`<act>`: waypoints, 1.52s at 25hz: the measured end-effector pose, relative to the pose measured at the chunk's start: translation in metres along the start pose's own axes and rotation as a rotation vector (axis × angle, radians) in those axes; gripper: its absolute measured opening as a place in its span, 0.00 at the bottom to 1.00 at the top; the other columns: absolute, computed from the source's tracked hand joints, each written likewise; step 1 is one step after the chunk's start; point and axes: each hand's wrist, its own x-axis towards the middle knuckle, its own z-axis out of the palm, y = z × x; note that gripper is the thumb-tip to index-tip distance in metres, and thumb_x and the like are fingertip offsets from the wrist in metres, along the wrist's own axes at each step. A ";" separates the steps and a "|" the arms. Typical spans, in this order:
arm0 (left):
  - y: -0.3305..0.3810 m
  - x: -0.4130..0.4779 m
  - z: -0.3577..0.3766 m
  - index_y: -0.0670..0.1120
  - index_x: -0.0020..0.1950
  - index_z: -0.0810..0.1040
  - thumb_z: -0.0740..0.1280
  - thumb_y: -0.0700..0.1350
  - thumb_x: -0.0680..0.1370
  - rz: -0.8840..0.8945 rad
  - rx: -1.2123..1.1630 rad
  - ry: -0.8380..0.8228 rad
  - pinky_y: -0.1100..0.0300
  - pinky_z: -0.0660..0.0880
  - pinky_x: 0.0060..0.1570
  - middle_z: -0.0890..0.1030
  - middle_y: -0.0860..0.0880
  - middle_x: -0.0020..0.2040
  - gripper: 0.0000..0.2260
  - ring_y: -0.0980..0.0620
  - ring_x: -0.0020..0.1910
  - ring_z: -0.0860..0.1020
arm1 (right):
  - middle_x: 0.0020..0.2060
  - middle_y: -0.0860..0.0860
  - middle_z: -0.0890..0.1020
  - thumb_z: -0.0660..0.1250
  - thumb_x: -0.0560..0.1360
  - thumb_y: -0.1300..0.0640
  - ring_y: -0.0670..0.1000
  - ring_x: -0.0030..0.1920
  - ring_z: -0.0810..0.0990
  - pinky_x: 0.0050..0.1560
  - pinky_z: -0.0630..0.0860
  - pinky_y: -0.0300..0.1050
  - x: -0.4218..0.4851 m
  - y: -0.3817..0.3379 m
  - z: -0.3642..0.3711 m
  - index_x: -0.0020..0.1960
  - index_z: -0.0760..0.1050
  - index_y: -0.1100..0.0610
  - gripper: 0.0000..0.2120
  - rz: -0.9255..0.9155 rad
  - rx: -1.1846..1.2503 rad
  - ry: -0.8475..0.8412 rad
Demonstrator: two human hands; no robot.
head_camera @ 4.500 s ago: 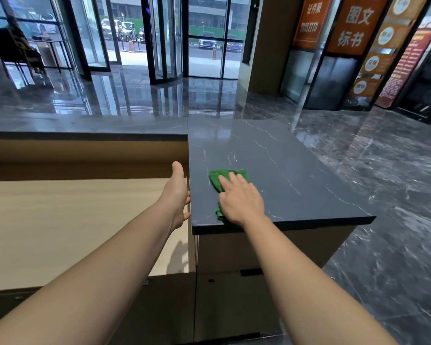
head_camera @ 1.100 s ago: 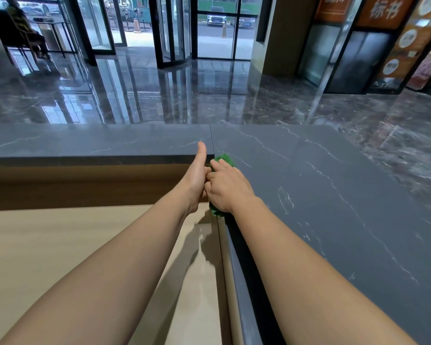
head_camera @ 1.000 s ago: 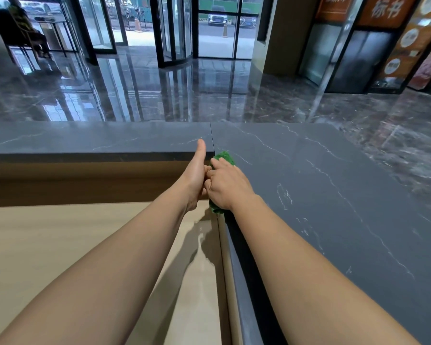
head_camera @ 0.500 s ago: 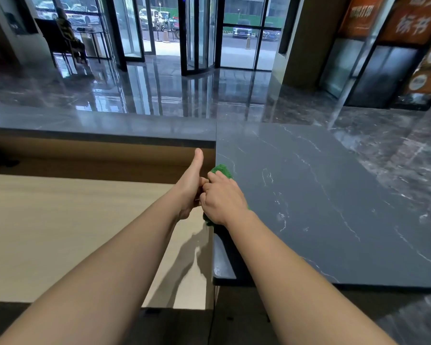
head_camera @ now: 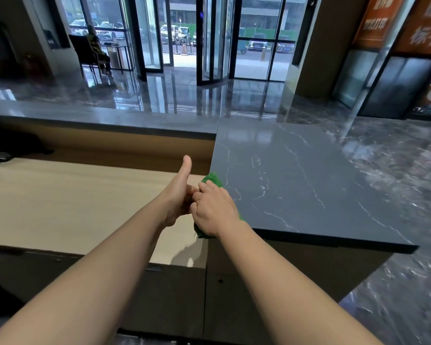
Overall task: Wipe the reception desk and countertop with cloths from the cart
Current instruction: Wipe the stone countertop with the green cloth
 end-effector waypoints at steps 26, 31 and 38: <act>-0.002 0.002 0.142 0.53 0.53 0.74 0.68 0.68 0.67 0.759 1.541 0.143 0.53 0.59 0.58 0.81 0.53 0.48 0.24 0.50 0.53 0.75 | 0.71 0.46 0.67 0.72 0.71 0.51 0.49 0.72 0.64 0.56 0.76 0.50 -0.111 0.167 -0.027 0.64 0.73 0.54 0.23 -0.051 -0.033 -0.022; 0.006 0.020 0.226 0.52 0.51 0.74 0.69 0.67 0.67 0.848 1.505 0.065 0.54 0.59 0.57 0.81 0.52 0.46 0.23 0.49 0.52 0.75 | 0.73 0.42 0.66 0.73 0.70 0.50 0.48 0.71 0.67 0.57 0.71 0.44 -0.160 0.229 -0.046 0.65 0.74 0.51 0.25 0.119 -0.021 -0.010; 0.013 0.040 0.305 0.52 0.54 0.76 0.70 0.65 0.68 0.934 1.466 0.013 0.53 0.60 0.56 0.81 0.50 0.47 0.23 0.48 0.53 0.75 | 0.59 0.42 0.75 0.73 0.67 0.49 0.52 0.55 0.78 0.49 0.77 0.51 -0.203 0.273 -0.070 0.59 0.75 0.48 0.21 0.329 -0.015 -0.036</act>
